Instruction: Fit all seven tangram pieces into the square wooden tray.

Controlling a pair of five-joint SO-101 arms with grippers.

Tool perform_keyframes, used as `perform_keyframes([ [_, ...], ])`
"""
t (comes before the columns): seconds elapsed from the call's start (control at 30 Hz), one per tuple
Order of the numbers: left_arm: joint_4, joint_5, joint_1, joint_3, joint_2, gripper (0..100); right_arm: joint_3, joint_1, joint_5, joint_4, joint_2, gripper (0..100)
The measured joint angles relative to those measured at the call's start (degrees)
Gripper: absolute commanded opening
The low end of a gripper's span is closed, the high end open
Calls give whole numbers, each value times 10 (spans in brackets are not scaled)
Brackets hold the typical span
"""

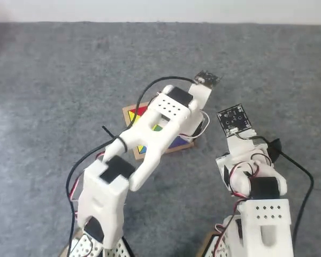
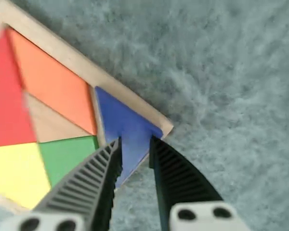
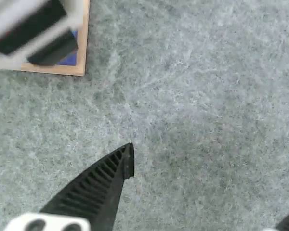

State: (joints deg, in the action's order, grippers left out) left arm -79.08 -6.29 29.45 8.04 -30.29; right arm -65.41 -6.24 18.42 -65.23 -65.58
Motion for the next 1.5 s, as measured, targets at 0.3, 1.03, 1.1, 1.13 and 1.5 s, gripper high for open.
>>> perform_keyframes([
  [0.3, 0, 5, -17, 6, -6, 99, 0, -1, 0, 0, 0, 504],
  [1.03, -76, 42, -55, 119, 28, 98, 0, -10, -1, 0, 0, 504],
  [1.1, -94, 35, -73, 137, 65, 98, 0, -33, -1, 0, 6, 504],
  [1.13, -104, 29, -88, 144, 86, 97, 0, -42, 2, 0, 14, 504],
  [1.5, -55, -17, -396, -22, 315, 99, 211, -149, -4, 8, 313, 504],
])
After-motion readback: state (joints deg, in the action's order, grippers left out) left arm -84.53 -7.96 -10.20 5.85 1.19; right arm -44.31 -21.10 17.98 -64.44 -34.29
